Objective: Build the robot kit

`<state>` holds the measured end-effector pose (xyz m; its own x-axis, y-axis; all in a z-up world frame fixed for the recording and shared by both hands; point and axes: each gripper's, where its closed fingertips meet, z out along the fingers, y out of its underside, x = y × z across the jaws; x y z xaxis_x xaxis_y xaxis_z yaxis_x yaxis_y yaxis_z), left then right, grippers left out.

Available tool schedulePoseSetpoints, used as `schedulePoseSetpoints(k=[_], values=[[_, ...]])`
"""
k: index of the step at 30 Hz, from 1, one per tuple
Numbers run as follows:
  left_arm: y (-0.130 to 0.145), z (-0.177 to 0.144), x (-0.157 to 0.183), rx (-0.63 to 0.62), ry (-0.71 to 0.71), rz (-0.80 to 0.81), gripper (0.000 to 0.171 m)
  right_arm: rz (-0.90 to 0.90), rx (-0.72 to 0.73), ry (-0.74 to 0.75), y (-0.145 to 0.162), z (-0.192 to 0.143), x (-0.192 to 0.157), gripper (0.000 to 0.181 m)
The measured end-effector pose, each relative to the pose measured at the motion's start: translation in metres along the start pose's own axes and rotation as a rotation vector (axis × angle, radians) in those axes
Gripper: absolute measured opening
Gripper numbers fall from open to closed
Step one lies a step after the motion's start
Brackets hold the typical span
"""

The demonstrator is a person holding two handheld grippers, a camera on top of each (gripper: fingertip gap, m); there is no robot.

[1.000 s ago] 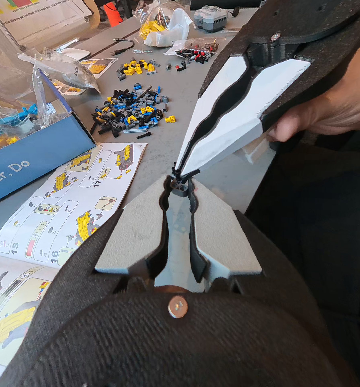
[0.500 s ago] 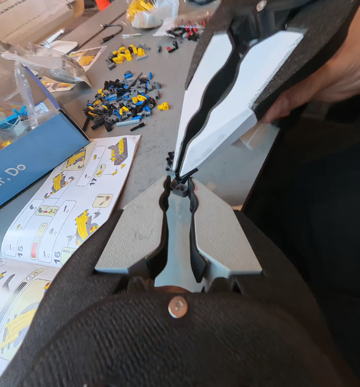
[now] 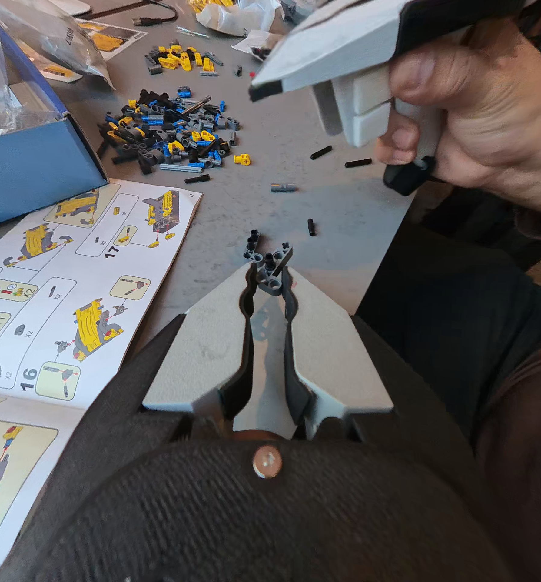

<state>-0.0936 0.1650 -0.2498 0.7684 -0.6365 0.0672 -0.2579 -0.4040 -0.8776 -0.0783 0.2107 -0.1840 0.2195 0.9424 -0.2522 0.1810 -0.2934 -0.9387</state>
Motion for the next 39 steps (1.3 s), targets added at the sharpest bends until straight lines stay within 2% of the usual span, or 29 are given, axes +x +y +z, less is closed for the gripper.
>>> schedulePoseSetpoints(k=[3,5,6,9,13,17,20,21,26,32,39], values=[[0.0,0.0,0.0,0.002,-0.004,0.009,0.012,-0.023,-0.073,-0.096,0.017,0.004,-0.022,0.001],[0.001,0.002,0.001,-0.007,-0.02,0.039,0.013,-0.054,-0.161,-0.135,0.031,0.014,-0.037,0.019],[0.001,0.002,0.001,-0.008,-0.025,0.052,0.013,-0.072,-0.187,-0.142,0.036,0.019,-0.041,0.021],[0.001,0.001,0.002,0.001,-0.037,0.072,0.013,-0.111,-0.248,-0.156,0.052,0.029,-0.048,0.012],[0.001,0.001,0.004,0.004,-0.04,0.095,0.013,-0.096,-0.252,-0.176,0.056,0.033,-0.05,0.004],[0.003,0.002,0.003,-0.017,-0.041,0.099,0.013,-0.16,-0.27,-0.162,0.058,0.033,-0.049,0.002],[-0.003,0.0,0.001,0.025,-0.043,0.077,0.013,-0.316,-0.195,-0.062,0.047,0.034,-0.05,0.0],[-0.007,-0.002,-0.001,0.053,-0.039,0.043,0.012,-0.311,-0.157,-0.043,0.041,0.036,-0.05,0.0],[-0.033,-0.01,0.0,0.209,0.081,-0.157,0.013,-0.142,0.003,-0.039,0.015,0.033,-0.05,0.0],[-0.043,-0.016,0.004,0.269,0.207,-0.313,0.012,0.05,0.083,-0.097,0.004,0.031,-0.05,0.0],[-0.042,-0.014,-0.003,0.252,0.121,-0.224,0.012,0.133,0.108,-0.114,0.003,0.033,-0.046,0.0]])
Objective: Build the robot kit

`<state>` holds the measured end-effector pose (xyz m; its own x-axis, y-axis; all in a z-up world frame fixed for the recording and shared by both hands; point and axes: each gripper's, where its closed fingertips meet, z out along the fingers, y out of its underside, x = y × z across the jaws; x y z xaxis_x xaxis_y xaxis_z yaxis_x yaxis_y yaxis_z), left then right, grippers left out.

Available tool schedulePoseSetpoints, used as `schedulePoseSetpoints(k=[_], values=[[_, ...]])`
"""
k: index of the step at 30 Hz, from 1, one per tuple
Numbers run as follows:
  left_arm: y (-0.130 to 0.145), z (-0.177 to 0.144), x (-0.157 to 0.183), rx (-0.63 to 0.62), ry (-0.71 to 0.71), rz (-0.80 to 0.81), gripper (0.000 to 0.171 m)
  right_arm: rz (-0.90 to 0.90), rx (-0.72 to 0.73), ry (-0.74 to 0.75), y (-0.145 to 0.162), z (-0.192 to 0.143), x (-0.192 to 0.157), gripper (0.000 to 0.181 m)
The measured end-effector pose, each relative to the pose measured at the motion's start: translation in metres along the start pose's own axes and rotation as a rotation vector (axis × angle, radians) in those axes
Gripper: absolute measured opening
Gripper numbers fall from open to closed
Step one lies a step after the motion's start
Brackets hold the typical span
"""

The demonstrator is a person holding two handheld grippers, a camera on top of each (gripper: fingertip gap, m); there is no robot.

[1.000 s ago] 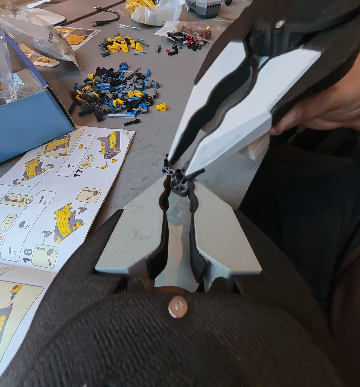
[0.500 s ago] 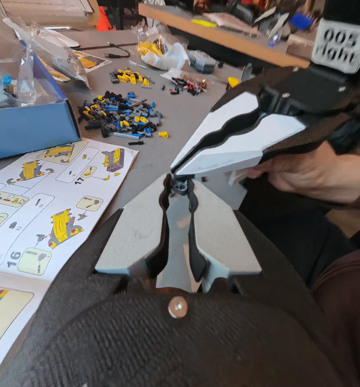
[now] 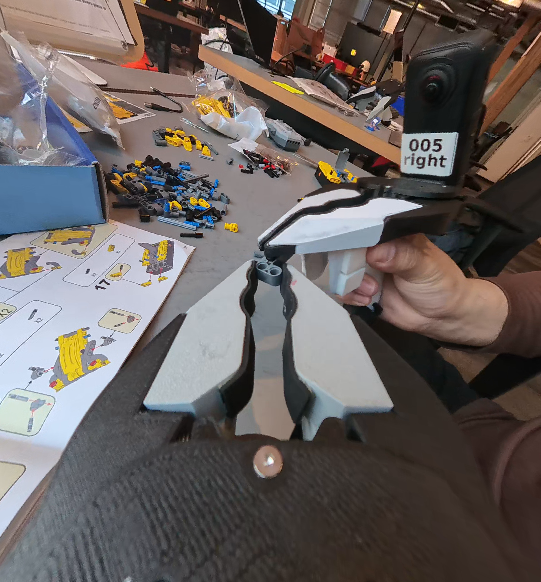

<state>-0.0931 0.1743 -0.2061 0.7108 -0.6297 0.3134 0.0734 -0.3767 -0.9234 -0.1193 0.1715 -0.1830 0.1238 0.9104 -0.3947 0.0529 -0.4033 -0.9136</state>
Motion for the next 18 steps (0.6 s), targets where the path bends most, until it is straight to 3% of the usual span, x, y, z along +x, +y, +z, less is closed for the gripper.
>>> schedulePoseSetpoints(k=[6,13,18], values=[[0.001,0.001,-0.002,-0.005,-0.033,0.035,0.012,0.048,0.015,-0.004,0.0,0.0,0.002,0.0],[0.003,-0.001,0.004,0.0,0.143,-0.239,0.011,-0.056,-0.045,0.0,0.006,0.002,0.002,0.001],[0.009,-0.002,0.005,-0.039,0.167,-0.253,0.012,-0.109,-0.143,-0.023,0.012,0.002,0.001,0.001]])
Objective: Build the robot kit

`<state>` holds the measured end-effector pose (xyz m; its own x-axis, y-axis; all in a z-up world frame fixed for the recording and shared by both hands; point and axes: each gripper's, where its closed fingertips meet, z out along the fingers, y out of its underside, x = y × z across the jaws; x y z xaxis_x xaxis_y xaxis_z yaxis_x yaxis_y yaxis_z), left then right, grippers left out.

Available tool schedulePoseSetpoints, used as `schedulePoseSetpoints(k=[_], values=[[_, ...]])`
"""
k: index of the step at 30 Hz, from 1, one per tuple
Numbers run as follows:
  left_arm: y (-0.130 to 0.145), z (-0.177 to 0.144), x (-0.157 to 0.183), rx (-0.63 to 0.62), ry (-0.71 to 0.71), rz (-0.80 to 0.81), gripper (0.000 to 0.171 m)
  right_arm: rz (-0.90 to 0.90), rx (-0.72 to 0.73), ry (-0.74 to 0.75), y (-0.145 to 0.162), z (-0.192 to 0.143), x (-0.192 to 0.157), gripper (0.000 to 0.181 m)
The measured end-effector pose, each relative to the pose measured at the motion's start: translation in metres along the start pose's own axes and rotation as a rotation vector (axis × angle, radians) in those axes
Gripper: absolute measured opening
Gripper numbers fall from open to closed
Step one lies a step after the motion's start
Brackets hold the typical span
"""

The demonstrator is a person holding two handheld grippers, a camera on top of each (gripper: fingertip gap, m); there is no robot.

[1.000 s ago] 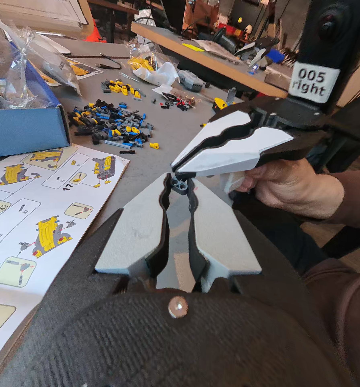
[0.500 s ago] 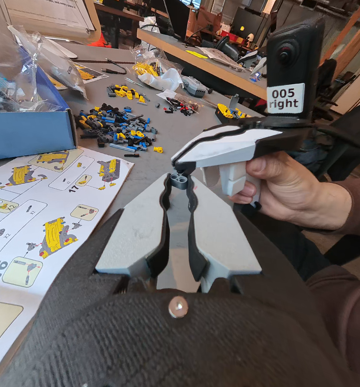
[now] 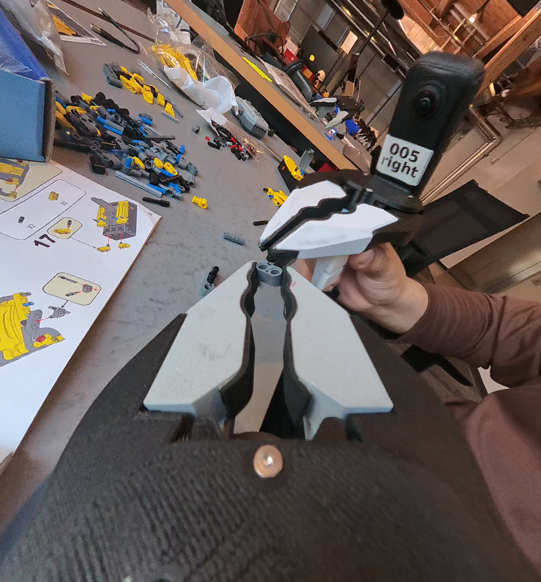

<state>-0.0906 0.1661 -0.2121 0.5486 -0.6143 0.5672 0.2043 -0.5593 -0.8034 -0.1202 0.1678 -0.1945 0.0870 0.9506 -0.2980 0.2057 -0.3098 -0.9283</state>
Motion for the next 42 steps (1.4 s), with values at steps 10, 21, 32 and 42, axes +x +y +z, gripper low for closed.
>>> schedulePoseSetpoints(k=[10,21,32,42], values=[[-0.002,-0.003,-0.009,0.002,-0.068,0.042,0.011,0.084,0.029,-0.072,-0.007,-0.008,0.003,0.0],[0.003,0.0,-0.009,-0.029,-0.112,0.117,0.012,0.017,-0.11,-0.044,0.005,-0.006,0.004,0.017],[0.013,0.006,-0.008,-0.086,-0.191,0.276,0.014,0.015,-0.154,-0.111,0.021,-0.003,-0.001,0.001],[-0.009,0.003,-0.017,0.041,-0.199,0.142,0.012,-0.043,0.046,0.037,-0.006,0.005,0.011,0.0]])
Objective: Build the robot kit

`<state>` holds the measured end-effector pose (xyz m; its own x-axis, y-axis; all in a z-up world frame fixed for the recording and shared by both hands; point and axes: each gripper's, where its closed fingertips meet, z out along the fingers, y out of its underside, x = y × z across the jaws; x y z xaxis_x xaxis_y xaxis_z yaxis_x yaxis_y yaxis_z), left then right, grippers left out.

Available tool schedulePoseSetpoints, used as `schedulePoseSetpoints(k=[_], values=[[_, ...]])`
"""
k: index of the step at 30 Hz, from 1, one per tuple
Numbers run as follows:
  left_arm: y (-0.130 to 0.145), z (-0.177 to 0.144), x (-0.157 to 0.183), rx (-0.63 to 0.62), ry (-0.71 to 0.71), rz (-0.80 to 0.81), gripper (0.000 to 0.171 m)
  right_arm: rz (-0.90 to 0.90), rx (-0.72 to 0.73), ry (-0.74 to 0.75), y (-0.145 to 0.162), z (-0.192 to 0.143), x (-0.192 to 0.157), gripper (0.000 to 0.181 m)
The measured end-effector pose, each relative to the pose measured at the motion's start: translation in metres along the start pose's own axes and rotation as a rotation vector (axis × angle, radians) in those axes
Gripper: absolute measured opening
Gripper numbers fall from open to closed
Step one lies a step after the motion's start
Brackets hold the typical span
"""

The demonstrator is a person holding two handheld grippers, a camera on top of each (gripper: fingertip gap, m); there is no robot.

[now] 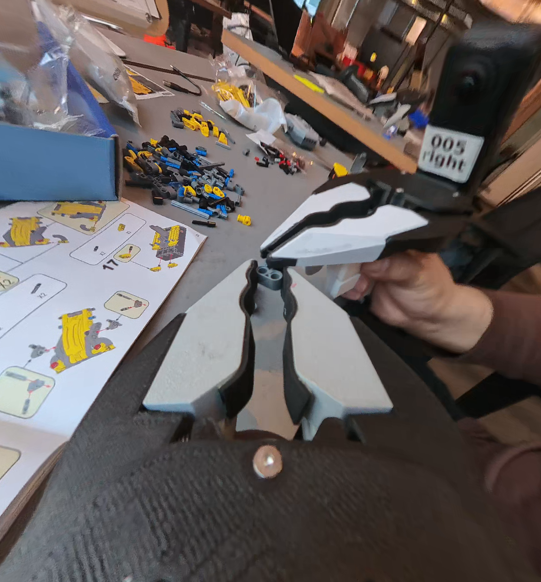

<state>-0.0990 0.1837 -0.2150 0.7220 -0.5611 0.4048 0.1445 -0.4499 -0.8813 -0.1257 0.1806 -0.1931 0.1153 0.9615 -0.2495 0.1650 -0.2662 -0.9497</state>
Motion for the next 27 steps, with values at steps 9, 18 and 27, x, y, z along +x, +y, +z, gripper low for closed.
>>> schedulePoseSetpoints(k=[9,18,27], values=[[0.02,0.001,0.019,-0.057,0.114,-0.103,0.012,0.039,0.182,0.043,-0.076,-0.047,0.03,0.003],[0.021,-0.003,0.006,-0.134,-0.042,0.262,0.013,0.195,-0.06,-0.113,-0.019,-0.043,0.011,0.002],[0.049,-0.007,-0.005,-0.311,-0.116,0.451,0.013,-0.089,-0.429,-0.024,0.072,-0.045,0.0,0.003]])
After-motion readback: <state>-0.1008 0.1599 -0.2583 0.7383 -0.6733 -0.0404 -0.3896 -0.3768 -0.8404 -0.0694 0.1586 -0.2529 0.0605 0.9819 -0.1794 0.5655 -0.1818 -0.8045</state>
